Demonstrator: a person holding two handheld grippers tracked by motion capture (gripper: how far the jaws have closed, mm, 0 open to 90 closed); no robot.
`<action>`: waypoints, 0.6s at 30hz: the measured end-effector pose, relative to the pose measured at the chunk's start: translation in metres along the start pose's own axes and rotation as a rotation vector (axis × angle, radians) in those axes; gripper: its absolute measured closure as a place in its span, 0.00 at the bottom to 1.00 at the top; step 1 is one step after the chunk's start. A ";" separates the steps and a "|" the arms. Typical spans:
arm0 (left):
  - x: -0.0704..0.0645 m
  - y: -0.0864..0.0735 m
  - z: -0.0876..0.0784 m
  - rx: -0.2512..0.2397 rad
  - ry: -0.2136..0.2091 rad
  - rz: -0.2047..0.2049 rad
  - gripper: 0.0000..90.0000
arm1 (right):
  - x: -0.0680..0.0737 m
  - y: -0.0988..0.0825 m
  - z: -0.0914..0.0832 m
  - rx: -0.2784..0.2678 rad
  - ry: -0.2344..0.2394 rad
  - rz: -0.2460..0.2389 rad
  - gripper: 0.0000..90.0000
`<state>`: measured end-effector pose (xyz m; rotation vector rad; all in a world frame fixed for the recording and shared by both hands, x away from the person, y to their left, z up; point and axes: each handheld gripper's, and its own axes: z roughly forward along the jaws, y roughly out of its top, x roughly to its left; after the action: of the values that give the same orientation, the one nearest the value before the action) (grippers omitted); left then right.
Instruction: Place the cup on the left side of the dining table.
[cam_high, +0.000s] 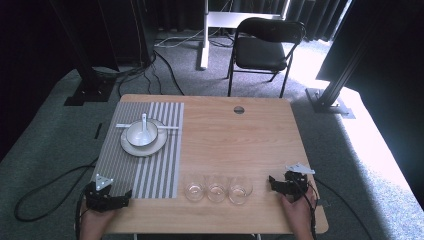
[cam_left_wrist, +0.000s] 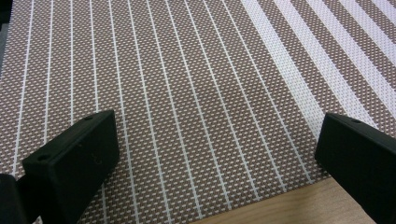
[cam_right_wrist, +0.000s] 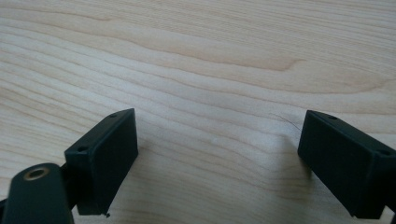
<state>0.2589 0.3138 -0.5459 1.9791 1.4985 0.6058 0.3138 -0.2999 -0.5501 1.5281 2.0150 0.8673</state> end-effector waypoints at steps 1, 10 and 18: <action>0.000 0.000 0.000 0.000 -0.004 0.003 0.00 | 0.000 0.000 0.000 0.000 0.000 0.000 0.13; 0.020 -0.008 -0.015 -0.040 -0.103 0.085 0.00 | 0.000 0.000 0.000 0.000 0.000 0.000 0.13; 0.030 -0.015 -0.022 -0.073 -0.191 0.102 0.00 | 0.000 0.000 0.000 0.000 0.000 0.000 0.13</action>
<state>0.2416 0.3494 -0.5395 2.0048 1.2511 0.4909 0.3138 -0.2999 -0.5502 1.5281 2.0148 0.8671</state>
